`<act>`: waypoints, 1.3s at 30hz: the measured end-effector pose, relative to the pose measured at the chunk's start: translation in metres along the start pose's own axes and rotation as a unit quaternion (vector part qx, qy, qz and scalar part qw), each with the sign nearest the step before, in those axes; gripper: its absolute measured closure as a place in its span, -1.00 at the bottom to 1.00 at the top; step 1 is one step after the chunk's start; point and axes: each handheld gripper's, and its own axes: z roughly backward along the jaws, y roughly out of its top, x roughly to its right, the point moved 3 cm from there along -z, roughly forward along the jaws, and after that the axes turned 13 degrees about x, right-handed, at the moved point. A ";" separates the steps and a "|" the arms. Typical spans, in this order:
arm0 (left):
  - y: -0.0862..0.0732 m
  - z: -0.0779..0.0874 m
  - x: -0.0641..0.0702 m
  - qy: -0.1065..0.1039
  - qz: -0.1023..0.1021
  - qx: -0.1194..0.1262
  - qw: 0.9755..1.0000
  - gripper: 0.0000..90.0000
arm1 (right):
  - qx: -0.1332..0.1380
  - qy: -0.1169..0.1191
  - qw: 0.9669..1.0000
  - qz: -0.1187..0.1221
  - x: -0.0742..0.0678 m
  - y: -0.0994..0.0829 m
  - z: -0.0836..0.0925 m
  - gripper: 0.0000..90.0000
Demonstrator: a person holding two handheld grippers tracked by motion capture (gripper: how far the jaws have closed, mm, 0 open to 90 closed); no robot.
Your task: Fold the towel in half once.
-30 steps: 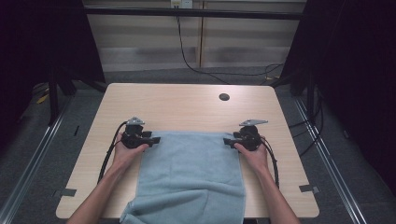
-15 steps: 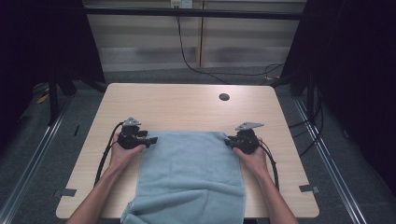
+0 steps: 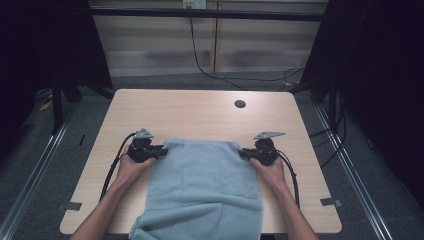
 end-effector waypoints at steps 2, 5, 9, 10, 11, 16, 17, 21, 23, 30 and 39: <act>-0.001 0.000 0.001 -0.002 0.007 0.001 1.000 0.82 | -0.001 0.003 1.000 -0.004 0.000 0.000 0.000 0.83; 0.000 0.003 0.001 -0.006 0.010 0.000 1.000 0.86 | -0.002 0.007 1.000 -0.002 -0.001 0.002 0.002 0.87; 0.015 0.013 -0.002 -0.029 0.033 0.033 0.998 0.87 | 0.021 0.015 1.000 -0.010 -0.004 0.012 0.011 0.89; 0.021 0.017 -0.001 -0.031 0.030 0.044 0.998 0.87 | 0.033 0.016 0.999 -0.010 -0.004 0.017 0.015 0.89; 0.026 0.021 0.000 -0.032 0.026 0.050 0.998 0.87 | 0.049 0.018 0.999 -0.015 -0.004 0.025 0.021 0.89; 0.065 0.036 0.004 -0.029 0.019 0.100 0.994 0.88 | 0.089 0.016 0.996 -0.017 -0.004 0.053 0.038 0.89; 0.075 0.039 0.005 -0.029 0.016 0.109 0.994 0.88 | 0.099 0.016 0.995 -0.016 -0.004 0.061 0.042 0.89; 0.112 0.049 0.006 -0.017 0.004 0.141 0.990 0.88 | 0.140 0.014 0.990 -0.013 -0.004 0.100 0.057 0.90; 0.128 0.054 0.004 -0.010 0.005 0.158 0.987 0.88 | 0.157 0.013 0.987 -0.010 -0.004 0.119 0.062 0.90; 0.168 0.060 -0.005 0.016 -0.002 0.178 0.984 0.88 | 0.184 -0.001 0.983 0.008 -0.003 0.174 0.061 0.91; 0.187 0.078 0.009 0.008 -0.040 0.189 0.981 0.87 | 0.212 -0.007 0.977 0.026 -0.012 0.215 0.076 0.91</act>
